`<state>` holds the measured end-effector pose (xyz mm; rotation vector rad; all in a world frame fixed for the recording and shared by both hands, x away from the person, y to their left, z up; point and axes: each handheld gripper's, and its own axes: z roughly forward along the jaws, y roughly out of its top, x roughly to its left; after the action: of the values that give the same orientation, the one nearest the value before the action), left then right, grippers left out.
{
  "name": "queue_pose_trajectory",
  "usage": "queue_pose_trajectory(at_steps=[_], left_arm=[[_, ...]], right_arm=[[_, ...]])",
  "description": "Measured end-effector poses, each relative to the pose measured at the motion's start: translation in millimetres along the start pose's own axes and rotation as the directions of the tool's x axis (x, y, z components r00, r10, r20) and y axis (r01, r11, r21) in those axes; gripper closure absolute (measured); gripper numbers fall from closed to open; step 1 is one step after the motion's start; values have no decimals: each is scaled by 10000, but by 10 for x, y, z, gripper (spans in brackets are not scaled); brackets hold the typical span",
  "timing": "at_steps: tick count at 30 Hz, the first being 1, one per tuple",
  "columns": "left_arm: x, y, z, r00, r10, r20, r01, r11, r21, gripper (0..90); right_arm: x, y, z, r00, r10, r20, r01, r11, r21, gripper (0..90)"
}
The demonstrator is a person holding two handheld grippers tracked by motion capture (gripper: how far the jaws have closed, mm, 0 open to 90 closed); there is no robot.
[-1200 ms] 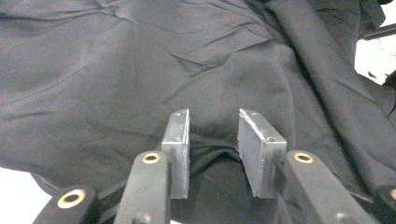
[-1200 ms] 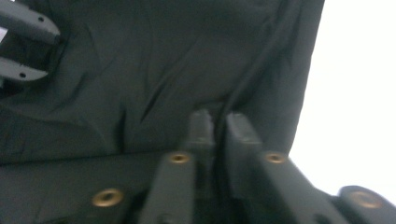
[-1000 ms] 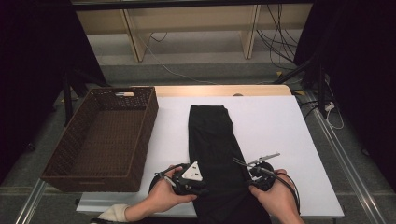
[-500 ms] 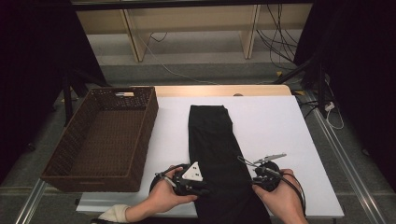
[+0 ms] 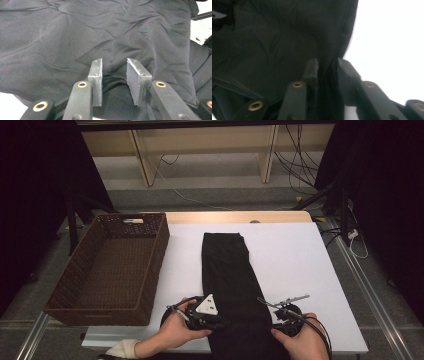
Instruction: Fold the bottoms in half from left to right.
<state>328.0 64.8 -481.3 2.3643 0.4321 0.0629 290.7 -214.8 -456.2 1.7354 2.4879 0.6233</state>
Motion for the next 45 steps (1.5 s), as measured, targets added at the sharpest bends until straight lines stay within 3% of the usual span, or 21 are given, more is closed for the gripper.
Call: queue_pose_trajectory(at_steps=[9,13,17,24,25,30,33,34,35,38,41,45], left_arm=[[-34,7,5,9999,168,-11,-168,9997,148,749],[-68,12,17,9996,268,31,-269,9994,236,834],[-86,36,1,9994,341,25,-342,9993,168,895],[-110,62,-20,9994,312,147,-313,9995,18,896],[-103,61,-22,9993,325,163,-326,9995,46,895],[-98,43,-48,9992,346,196,-348,9993,98,854],[-98,32,-105,9991,354,216,-356,9994,50,803],[-98,32,-105,9991,354,216,-356,9994,50,795],[-107,22,-105,9988,380,313,-386,9991,200,780],[-138,17,-75,9979,484,425,-496,9984,268,753],[-197,21,-2,9953,747,612,-768,9965,318,704],[-237,28,57,9935,979,582,-999,9944,333,718]], right_arm=[[26,-17,33,9992,-385,-67,385,9992,69,877],[15,-9,-3,9980,-639,-13,639,9980,-14,885],[0,-6,-39,9982,-592,-7,592,9982,14,885],[-20,-4,-85,9974,-706,126,705,9975,35,882],[-9,-2,-96,9956,-908,215,902,9956,268,851],[-44,-14,-64,9964,-774,335,760,9962,436,817],[-37,-5,-106,9966,-756,342,767,9966,-316,773],[-37,-5,-106,9966,-756,342,767,9966,-316,773],[-23,3,-99,9965,-790,256,806,9946,-659,775],[-15,0,-56,9967,-798,168,808,9946,-645,789],[-33,1,33,9929,-1153,290,1166,9919,-511,858],[-29,4,48,9924,-1203,273,1214,9916,-445,891]])
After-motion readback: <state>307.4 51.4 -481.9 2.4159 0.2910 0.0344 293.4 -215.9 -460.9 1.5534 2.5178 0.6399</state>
